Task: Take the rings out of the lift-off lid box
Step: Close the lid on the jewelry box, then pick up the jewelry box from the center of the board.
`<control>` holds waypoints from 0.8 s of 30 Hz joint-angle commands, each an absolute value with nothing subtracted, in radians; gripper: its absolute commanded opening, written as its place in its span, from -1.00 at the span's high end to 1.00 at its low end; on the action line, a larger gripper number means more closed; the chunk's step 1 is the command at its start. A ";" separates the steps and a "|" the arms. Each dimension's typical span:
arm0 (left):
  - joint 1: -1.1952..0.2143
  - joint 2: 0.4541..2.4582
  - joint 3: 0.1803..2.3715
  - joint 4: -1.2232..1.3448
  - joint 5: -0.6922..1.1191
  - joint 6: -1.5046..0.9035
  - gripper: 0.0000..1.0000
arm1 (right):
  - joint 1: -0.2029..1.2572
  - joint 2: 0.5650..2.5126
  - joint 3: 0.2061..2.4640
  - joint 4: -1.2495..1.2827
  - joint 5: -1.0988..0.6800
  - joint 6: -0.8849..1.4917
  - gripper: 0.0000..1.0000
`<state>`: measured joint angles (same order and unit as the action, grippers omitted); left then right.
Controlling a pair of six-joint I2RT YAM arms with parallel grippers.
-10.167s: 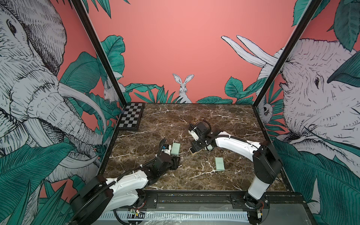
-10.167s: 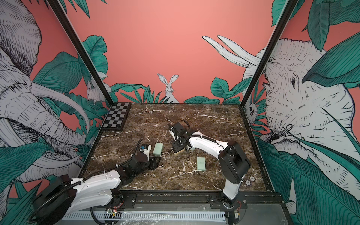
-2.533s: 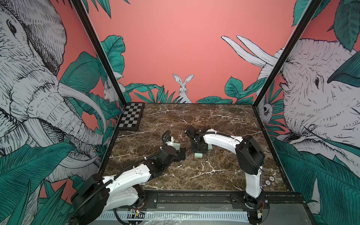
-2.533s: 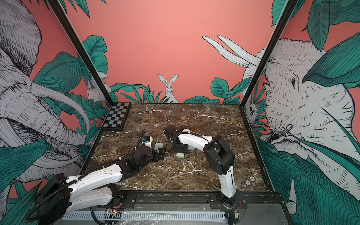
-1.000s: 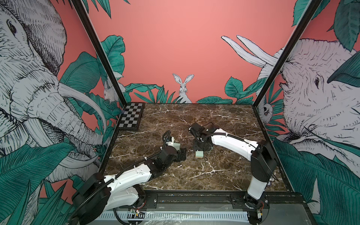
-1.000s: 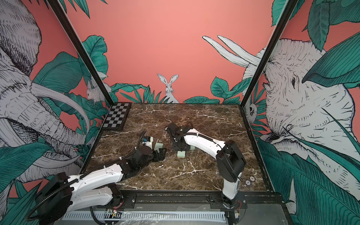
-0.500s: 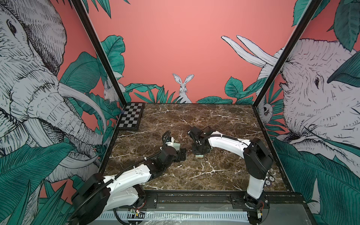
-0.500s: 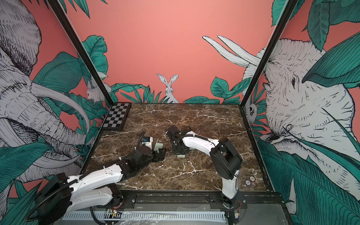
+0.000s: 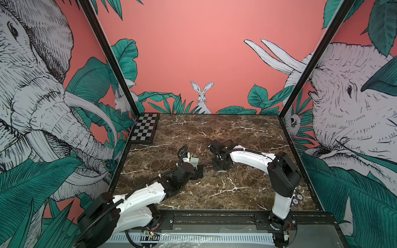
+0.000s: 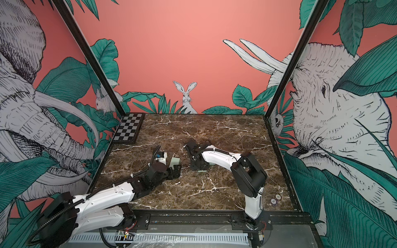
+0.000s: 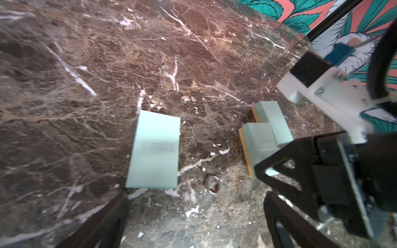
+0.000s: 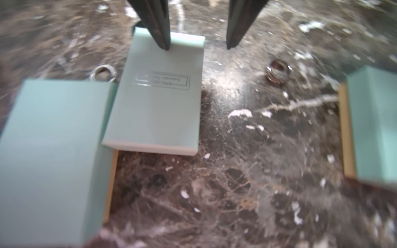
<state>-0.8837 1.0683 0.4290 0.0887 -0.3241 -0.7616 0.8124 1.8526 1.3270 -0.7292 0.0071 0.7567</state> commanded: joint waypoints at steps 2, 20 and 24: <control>-0.834 0.980 0.494 -0.090 -0.399 -0.699 -0.99 | 0.810 1.785 1.378 -0.732 0.027 0.702 -0.34; -0.497 0.801 0.568 -0.438 -0.275 -0.641 -0.99 | 0.968 2.136 1.818 -0.843 -0.025 0.828 -0.50; -0.488 0.804 0.574 -0.444 -0.265 -0.633 -0.99 | 0.968 2.191 1.870 -0.861 -0.006 0.848 -0.50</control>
<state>-0.4976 0.8139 0.5419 -0.4057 -0.2771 -0.6479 0.9672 2.1750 1.8206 -0.8116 -0.0383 0.8104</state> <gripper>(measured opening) 0.993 0.749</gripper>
